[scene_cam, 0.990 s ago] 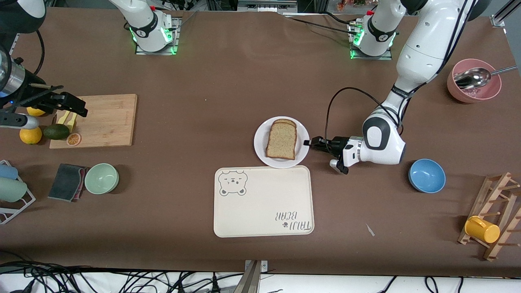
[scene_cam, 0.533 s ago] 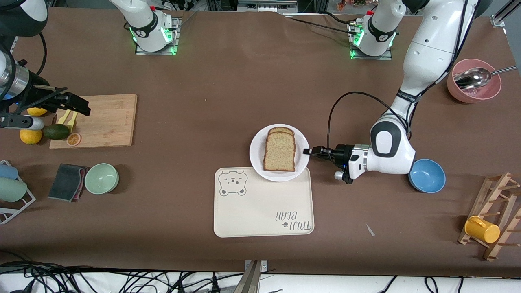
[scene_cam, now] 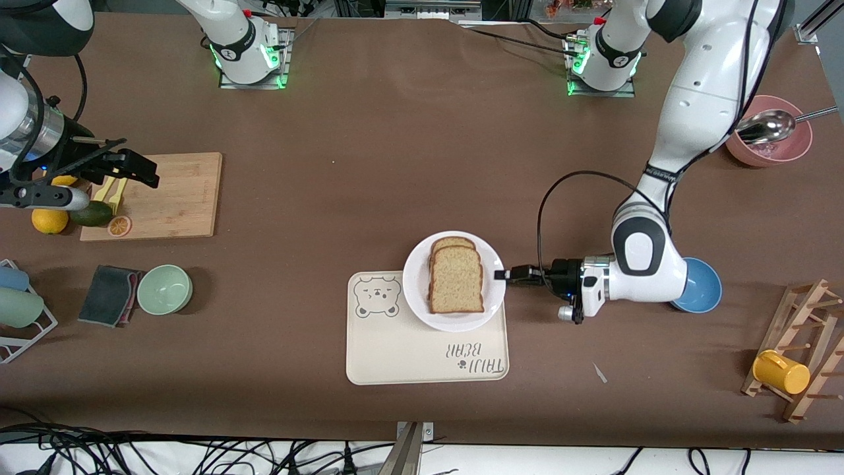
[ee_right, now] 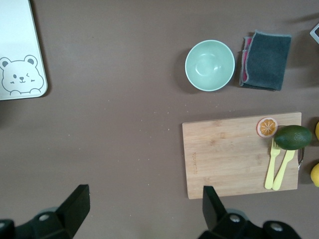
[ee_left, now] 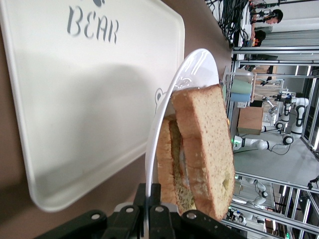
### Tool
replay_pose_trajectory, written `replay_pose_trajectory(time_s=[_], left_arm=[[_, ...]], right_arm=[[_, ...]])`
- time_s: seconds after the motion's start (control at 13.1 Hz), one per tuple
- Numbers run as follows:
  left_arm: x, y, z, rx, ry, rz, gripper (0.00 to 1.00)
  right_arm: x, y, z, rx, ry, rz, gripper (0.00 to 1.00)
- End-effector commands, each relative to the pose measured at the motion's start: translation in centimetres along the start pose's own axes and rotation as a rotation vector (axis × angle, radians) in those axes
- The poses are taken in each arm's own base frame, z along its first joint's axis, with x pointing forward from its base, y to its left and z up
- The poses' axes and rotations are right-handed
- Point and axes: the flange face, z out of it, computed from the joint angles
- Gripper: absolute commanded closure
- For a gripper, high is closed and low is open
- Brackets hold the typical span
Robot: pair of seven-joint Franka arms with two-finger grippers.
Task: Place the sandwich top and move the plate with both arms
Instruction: 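Slide the white plate with the left gripper onto the bear tray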
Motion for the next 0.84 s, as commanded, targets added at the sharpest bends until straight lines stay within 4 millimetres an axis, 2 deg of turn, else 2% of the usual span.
replay_pose_trajectory(time_s=[0.0, 0.15, 0.3, 0.38, 0.53, 0.76], left_arm=[[4.6, -0.1, 1.9, -0.052, 0.034, 0.009, 1.0], [5.7, 0.2, 2.1, 0.027, 0.096, 0.026, 1.0], [5.8, -1.1, 3.9, 0.055, 0.124, 0.007, 1.0], [5.5, -1.9, 5.5, 0.063, 0.113, -0.002, 1.0], [5.4, -2.7, 5.7, 0.073, 0.123, -0.014, 1.0], [5.1, -3.3, 6.1, 0.074, 0.117, -0.023, 1.0]], right_arm=[[-0.1, 0.0, -0.2, 0.017, 0.001, 0.01, 0.0], [-0.1, 0.1, -0.1, 0.017, 0.0, 0.013, 0.0], [0.0, 0.3, -0.5, 0.02, 0.022, 0.018, 0.0], [0.2, 0.8, -0.5, 0.023, 0.036, 0.028, 0.0], [0.8, 3.0, -0.7, 0.023, 0.063, 0.068, 0.0], [0.8, 3.2, -0.7, 0.024, 0.063, 0.073, 0.0]])
